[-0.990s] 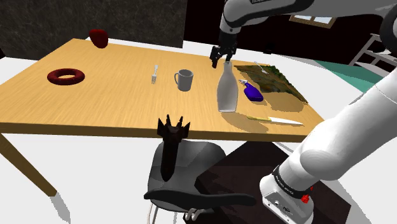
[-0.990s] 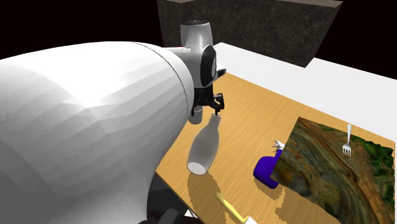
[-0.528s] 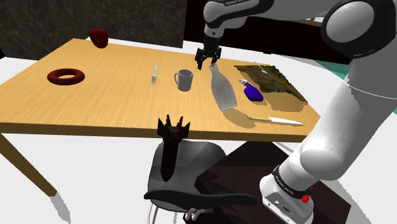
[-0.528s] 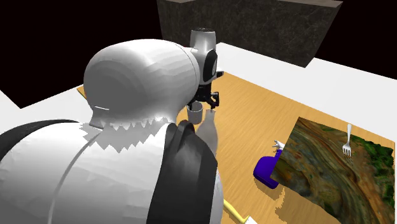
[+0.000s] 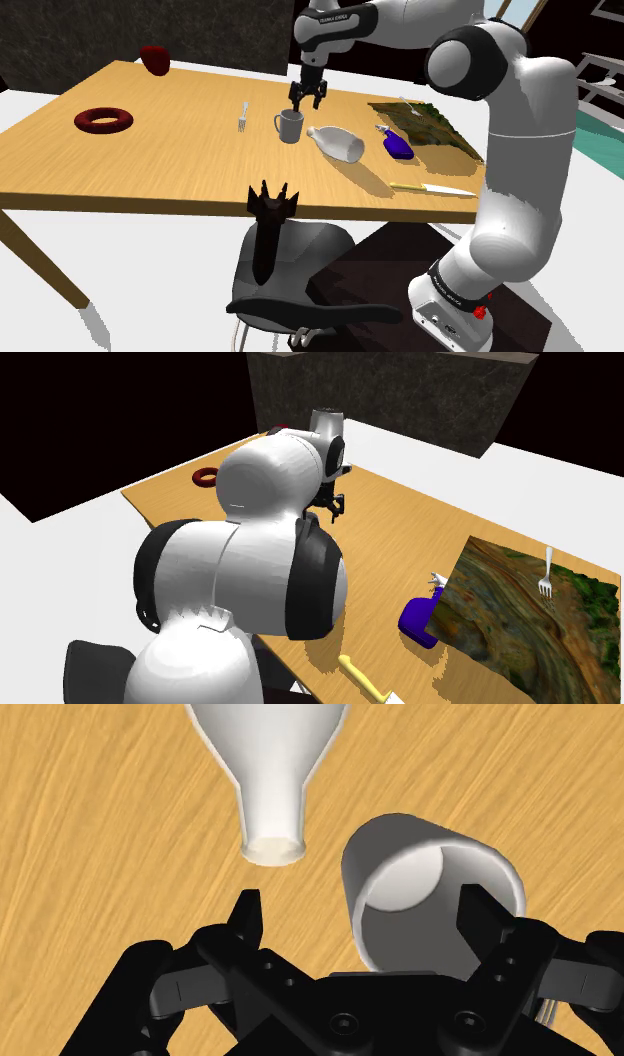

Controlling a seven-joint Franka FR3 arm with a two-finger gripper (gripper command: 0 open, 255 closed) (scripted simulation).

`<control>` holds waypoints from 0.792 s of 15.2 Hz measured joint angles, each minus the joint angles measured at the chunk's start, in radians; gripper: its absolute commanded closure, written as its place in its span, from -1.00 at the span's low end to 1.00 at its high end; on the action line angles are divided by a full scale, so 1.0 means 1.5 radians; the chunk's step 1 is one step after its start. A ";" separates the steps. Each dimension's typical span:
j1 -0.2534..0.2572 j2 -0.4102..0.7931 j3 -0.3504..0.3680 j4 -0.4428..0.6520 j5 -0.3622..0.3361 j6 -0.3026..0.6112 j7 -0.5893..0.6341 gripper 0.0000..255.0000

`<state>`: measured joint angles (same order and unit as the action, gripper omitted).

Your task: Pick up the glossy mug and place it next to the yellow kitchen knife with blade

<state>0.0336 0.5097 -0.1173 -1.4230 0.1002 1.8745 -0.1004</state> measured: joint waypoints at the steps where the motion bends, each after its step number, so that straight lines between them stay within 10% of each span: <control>1: -0.002 0.030 0.002 0.038 0.004 -0.006 0.001 -1.00; 12: -0.002 0.072 0.006 0.030 0.011 0.044 -0.001 -1.00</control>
<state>0.0302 0.6180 -0.1079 -1.3776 0.1163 1.9399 -0.1025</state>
